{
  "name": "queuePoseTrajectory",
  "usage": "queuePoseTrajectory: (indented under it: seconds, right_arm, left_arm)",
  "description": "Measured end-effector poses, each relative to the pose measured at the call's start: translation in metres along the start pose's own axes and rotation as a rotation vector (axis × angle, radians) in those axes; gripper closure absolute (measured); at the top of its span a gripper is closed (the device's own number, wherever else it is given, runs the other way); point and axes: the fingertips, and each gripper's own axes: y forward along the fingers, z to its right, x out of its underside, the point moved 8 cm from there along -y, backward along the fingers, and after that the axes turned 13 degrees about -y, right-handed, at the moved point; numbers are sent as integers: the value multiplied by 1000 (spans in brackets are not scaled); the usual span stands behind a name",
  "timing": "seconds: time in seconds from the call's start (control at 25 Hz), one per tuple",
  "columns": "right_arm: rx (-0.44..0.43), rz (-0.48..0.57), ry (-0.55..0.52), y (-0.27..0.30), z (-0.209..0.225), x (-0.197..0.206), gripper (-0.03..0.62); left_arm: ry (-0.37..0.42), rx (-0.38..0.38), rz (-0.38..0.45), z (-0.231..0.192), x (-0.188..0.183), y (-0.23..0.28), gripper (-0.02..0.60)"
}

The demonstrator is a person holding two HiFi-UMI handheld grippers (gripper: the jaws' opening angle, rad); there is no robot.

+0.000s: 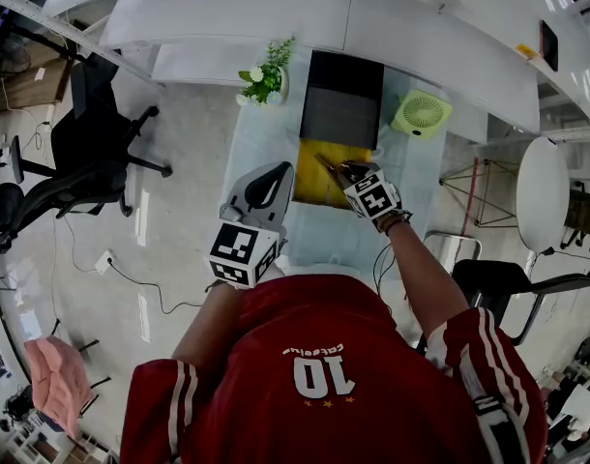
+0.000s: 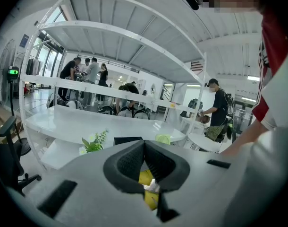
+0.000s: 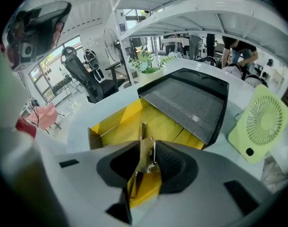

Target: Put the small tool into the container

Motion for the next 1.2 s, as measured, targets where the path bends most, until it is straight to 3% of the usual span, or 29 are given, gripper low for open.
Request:
queuePoseTrajectory:
  seconds: [0.8, 1.2]
  right_arm:
    - [74, 38, 80, -38, -3, 3, 491]
    - [152, 92, 194, -68, -40, -7, 493]
  left_arm:
    - [21, 36, 39, 15, -12, -23, 584]
    - [62, 136, 57, 14, -34, -51, 584]
